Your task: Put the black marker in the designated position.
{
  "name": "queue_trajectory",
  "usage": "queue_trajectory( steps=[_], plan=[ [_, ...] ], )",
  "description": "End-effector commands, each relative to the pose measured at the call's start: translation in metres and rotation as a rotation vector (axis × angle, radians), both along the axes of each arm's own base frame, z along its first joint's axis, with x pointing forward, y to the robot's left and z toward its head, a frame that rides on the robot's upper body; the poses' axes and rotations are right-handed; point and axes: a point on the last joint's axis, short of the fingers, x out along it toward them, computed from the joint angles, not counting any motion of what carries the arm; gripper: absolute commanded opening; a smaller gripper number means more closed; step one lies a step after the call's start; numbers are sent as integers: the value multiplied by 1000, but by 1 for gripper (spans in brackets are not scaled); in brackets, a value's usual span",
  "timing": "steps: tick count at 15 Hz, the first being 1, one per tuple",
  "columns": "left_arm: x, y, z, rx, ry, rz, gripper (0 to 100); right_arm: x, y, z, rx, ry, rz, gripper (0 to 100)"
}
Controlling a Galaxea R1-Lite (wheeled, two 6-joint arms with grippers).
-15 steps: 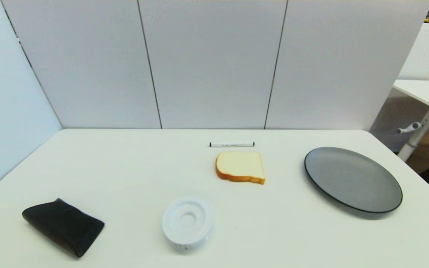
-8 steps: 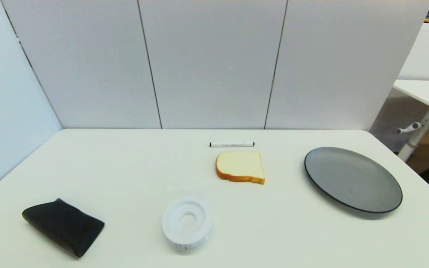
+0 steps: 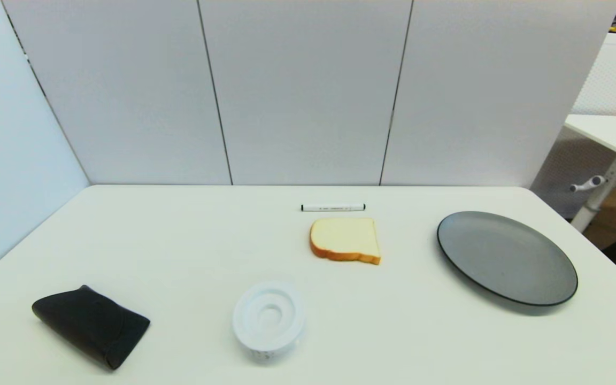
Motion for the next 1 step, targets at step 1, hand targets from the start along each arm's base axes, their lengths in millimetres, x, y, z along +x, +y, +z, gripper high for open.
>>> queue_trajectory(
  steps=[1],
  plan=[
    [0, 0, 0, 0, 3, -2, 100, 0, 0, 0, 0, 1, 1, 100]
  ],
)
